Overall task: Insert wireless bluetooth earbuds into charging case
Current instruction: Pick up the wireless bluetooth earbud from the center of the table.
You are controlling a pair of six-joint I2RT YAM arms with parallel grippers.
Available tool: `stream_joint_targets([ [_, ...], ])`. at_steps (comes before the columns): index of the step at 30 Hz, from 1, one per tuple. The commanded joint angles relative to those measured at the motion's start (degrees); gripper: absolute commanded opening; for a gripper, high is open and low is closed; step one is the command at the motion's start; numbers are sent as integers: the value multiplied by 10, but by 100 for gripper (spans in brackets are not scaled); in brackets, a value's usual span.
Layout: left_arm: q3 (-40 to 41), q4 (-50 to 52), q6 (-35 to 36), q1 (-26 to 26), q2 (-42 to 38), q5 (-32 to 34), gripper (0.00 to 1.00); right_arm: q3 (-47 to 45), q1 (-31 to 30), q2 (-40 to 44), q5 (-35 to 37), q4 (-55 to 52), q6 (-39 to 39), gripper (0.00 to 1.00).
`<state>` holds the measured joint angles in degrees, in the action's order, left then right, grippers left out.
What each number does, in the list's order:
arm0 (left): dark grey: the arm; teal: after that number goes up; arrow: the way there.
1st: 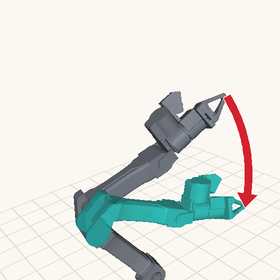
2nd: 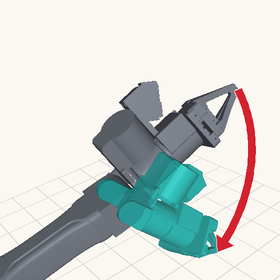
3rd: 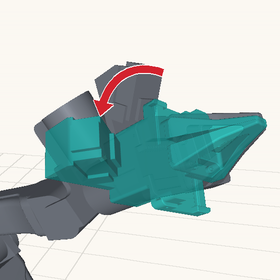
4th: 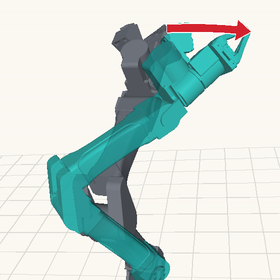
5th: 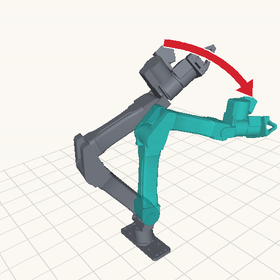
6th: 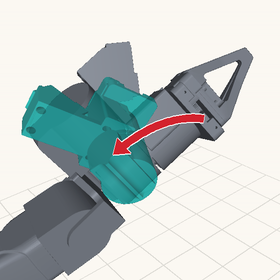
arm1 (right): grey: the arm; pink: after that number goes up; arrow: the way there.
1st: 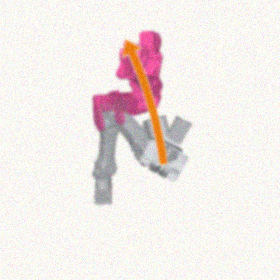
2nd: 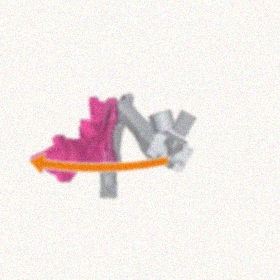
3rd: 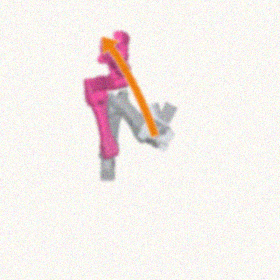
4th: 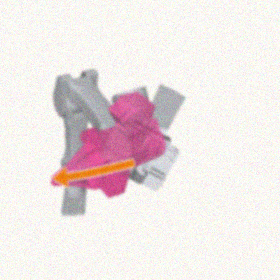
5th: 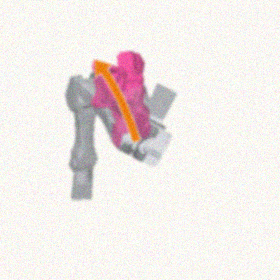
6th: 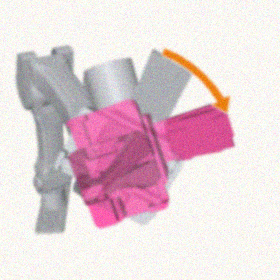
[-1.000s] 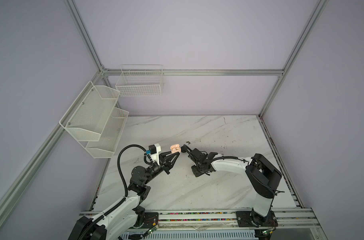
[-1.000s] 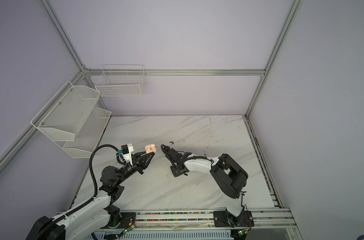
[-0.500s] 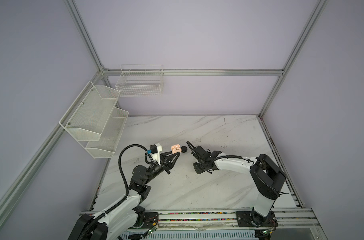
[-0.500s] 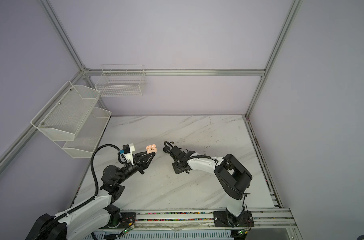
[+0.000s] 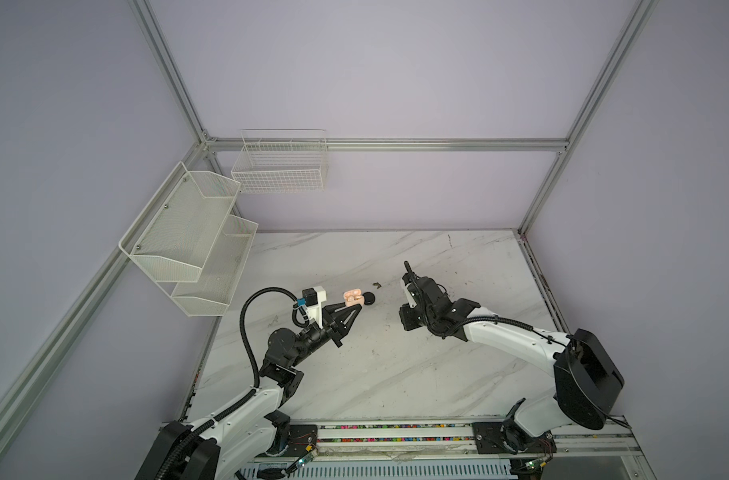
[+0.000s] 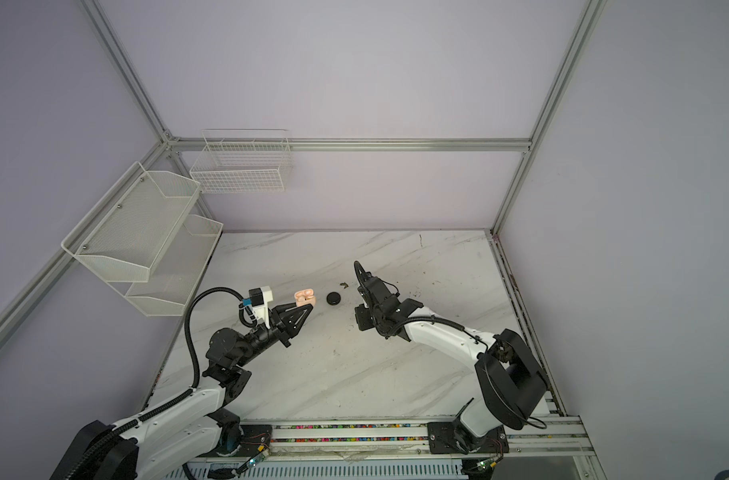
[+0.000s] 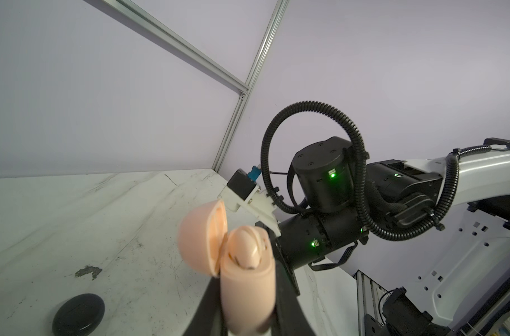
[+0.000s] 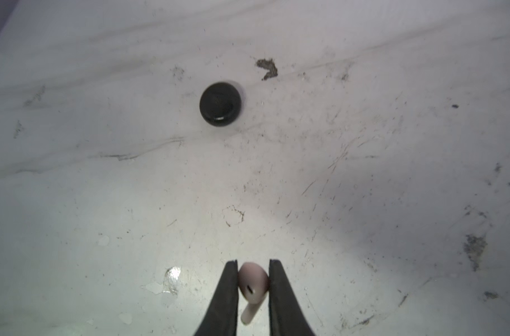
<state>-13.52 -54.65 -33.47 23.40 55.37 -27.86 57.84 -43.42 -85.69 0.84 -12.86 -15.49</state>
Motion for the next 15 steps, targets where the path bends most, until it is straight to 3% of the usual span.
stream_joint_targets([
  [1,-52,-17,0,2,7,-7,0,-1,10,24,-18,65,21,11],
  [5,-65,-34,-18,2,29,-28,0,-25,13,67,-31,144,50,9],
  [10,-76,-125,-71,-4,88,-64,0,-69,15,156,-48,263,116,3],
  [15,-121,-251,-141,-16,169,-155,0,-55,23,190,-110,307,167,0],
])
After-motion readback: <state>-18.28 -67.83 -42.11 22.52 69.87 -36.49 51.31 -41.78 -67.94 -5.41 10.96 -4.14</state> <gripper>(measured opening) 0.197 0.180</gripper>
